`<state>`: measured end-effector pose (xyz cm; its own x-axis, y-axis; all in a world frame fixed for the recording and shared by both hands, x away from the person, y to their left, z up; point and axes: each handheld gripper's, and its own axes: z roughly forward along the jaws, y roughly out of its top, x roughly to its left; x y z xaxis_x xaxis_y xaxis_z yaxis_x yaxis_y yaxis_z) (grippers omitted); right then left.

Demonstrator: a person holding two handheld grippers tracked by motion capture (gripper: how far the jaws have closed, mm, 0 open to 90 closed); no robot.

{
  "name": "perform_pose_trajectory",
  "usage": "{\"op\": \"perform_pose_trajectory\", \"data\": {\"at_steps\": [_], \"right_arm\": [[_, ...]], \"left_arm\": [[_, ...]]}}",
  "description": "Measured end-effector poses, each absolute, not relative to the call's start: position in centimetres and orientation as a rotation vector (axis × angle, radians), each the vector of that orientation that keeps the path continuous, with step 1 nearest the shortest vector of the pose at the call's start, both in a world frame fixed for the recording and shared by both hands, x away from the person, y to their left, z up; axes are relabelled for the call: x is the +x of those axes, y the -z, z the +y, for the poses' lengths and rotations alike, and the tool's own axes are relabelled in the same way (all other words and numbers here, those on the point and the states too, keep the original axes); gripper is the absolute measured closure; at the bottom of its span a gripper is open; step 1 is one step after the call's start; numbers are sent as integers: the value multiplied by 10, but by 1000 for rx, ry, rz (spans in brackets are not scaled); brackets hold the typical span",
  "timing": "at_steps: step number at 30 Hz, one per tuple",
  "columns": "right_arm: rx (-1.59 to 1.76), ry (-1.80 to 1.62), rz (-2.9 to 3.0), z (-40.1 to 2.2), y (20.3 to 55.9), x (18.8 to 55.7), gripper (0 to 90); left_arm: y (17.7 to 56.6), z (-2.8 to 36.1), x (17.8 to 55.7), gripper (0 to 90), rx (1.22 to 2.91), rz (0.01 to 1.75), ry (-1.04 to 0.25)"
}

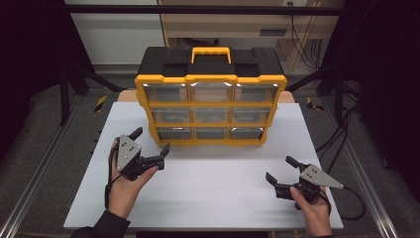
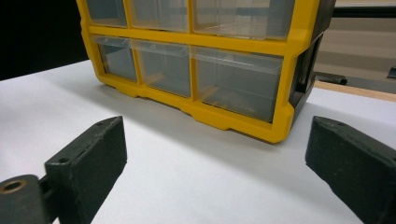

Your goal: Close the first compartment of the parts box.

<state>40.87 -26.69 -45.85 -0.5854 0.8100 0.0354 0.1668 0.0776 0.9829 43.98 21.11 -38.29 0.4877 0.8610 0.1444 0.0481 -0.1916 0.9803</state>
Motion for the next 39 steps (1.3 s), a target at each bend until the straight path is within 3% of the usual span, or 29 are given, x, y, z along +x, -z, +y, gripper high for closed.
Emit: {"op": "perform_pose_trajectory", "data": {"at_steps": [18,39], "right_arm": [[969,-1545,1824,-267,458,408,61],[971,-1539,1831,-267,458,408,60]], "left_arm": [[388,233,429,10,1602,767,-860],[427,258,426,10,1569,777,-805]]}}
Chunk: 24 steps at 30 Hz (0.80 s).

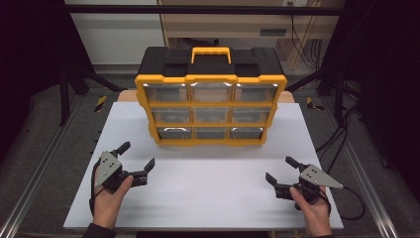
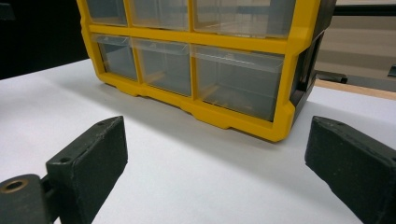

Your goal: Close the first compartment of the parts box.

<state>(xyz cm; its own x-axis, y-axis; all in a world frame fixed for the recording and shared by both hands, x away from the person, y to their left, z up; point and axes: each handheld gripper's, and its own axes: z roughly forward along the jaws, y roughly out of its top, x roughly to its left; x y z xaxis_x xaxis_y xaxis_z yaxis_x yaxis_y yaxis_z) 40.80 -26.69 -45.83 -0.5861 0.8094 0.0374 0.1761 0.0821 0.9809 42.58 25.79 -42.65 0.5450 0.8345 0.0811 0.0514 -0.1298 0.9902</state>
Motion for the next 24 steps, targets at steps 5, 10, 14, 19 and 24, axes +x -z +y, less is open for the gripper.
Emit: {"op": "perform_pose_trajectory", "data": {"at_steps": [5,10,14,19,24], "right_arm": [[961,-1536,1832,-267,459,408,60],[966,-1533,1831,-267,458,408,60],[964,-1533,1830,-267,458,408,60],[967,-1536,1826,-267,458,408,60],[968,-1536,1825,-267,458,408,59]], "left_arm": [[435,261,426,10,1566,793,-797],[440,264,425,10,1562,794,-795],[443,265,424,10,1557,796,-793],[448,265,422,10,1550,787,-787],[450,267,420,11,1539,782,-788]]}}
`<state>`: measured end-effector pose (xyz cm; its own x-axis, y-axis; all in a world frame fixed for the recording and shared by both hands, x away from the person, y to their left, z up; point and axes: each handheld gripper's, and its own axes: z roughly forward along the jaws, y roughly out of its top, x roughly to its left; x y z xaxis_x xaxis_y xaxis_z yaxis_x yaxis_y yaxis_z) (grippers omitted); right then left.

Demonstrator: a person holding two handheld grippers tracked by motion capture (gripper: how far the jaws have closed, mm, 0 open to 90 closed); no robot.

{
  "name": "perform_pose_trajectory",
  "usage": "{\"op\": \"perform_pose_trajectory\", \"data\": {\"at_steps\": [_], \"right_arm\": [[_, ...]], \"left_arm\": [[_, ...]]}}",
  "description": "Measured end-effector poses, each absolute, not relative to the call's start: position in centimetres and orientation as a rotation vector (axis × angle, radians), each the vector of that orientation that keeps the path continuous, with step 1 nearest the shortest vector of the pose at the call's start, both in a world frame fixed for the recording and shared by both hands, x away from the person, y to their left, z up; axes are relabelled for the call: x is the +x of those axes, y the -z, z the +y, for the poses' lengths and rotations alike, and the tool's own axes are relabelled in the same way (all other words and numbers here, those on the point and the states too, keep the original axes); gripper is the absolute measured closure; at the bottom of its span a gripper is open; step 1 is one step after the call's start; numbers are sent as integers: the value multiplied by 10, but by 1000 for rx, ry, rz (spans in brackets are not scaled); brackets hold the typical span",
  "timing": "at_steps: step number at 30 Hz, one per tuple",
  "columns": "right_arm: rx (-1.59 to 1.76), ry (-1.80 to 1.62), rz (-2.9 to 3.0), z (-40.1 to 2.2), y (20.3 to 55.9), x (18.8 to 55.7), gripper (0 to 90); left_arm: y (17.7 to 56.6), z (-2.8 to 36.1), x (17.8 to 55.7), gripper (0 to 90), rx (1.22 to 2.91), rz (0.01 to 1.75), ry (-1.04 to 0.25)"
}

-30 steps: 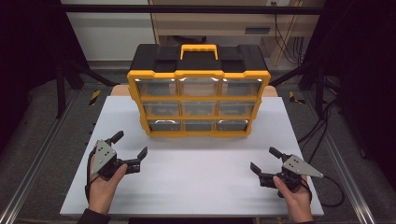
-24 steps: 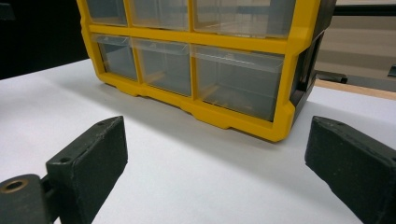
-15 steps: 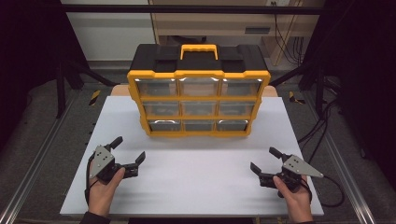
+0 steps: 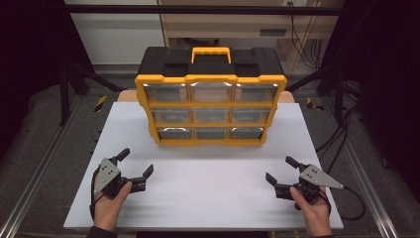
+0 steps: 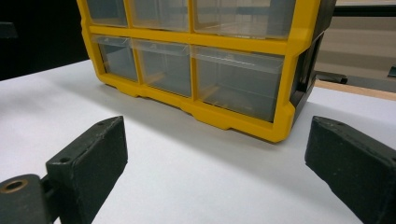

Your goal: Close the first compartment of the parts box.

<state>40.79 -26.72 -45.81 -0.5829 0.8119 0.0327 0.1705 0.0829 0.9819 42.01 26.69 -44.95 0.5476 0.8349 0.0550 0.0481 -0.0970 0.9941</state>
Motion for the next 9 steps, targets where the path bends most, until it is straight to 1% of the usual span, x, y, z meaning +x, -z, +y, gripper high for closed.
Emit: {"op": "perform_pose_trajectory", "data": {"at_steps": [6,9], "right_arm": [[978,-1525,1807,-266,459,409,43],[1039,-1463,1807,-265,462,412,38]], "left_arm": [[454,267,418,11,1541,781,-792],[454,268,417,11,1539,771,-801]]}}
